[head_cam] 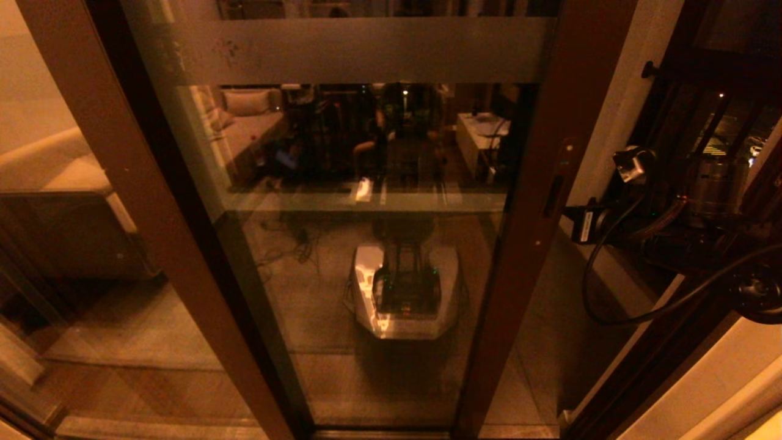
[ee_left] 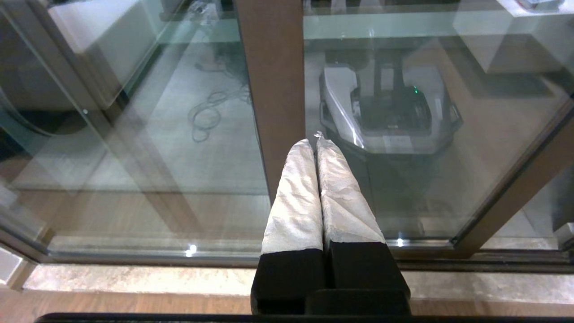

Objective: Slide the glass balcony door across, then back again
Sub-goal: Open the slid door

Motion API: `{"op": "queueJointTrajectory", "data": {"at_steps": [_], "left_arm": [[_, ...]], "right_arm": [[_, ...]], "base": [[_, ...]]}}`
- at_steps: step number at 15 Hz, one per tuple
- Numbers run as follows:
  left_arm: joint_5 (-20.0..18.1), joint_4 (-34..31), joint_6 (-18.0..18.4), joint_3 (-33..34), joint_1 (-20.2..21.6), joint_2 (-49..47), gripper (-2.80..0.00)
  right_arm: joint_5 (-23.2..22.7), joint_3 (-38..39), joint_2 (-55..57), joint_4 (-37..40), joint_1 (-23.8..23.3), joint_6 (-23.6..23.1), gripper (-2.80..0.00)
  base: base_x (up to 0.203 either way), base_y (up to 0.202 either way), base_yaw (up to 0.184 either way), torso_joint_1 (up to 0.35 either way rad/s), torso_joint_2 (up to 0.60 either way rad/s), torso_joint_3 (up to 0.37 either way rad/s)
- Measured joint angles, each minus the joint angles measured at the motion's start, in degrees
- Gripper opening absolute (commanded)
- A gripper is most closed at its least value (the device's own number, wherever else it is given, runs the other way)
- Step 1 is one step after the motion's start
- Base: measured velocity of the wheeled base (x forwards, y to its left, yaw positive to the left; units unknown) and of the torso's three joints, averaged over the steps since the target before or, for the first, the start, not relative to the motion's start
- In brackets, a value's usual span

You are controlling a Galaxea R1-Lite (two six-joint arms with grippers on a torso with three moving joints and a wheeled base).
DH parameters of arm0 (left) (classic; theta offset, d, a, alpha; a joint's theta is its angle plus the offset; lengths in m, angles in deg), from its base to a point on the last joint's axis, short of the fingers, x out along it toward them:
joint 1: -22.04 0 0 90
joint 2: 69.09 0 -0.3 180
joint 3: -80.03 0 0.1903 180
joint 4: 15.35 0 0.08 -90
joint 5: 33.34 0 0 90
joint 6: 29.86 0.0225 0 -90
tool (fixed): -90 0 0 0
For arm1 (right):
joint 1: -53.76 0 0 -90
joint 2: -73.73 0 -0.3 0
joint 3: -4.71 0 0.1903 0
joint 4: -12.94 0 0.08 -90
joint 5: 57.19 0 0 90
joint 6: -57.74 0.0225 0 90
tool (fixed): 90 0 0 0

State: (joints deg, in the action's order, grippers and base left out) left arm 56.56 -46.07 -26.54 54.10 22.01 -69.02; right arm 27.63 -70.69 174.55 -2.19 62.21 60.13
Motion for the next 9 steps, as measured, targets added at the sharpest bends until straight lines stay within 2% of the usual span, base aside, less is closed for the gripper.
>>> {"op": "queueJointTrajectory", "data": {"at_steps": [4, 9], "left_arm": [[0.0, 0.0, 0.0, 0.0, 0.0, 0.0, -2.80], [0.0, 0.0, 0.0, 0.0, 0.0, 0.0, -2.80]], "right_arm": [[3.0, -1.3, 0.7, 0.2, 3.3, 1.3, -2.80], [3.5, -2.3, 1.7, 0.1, 5.3, 1.7, -2.80]], "base": [[0.000, 0.000, 0.000, 0.000, 0.00, 0.000], [0.000, 0.000, 0.000, 0.000, 0.00, 0.000]]}}
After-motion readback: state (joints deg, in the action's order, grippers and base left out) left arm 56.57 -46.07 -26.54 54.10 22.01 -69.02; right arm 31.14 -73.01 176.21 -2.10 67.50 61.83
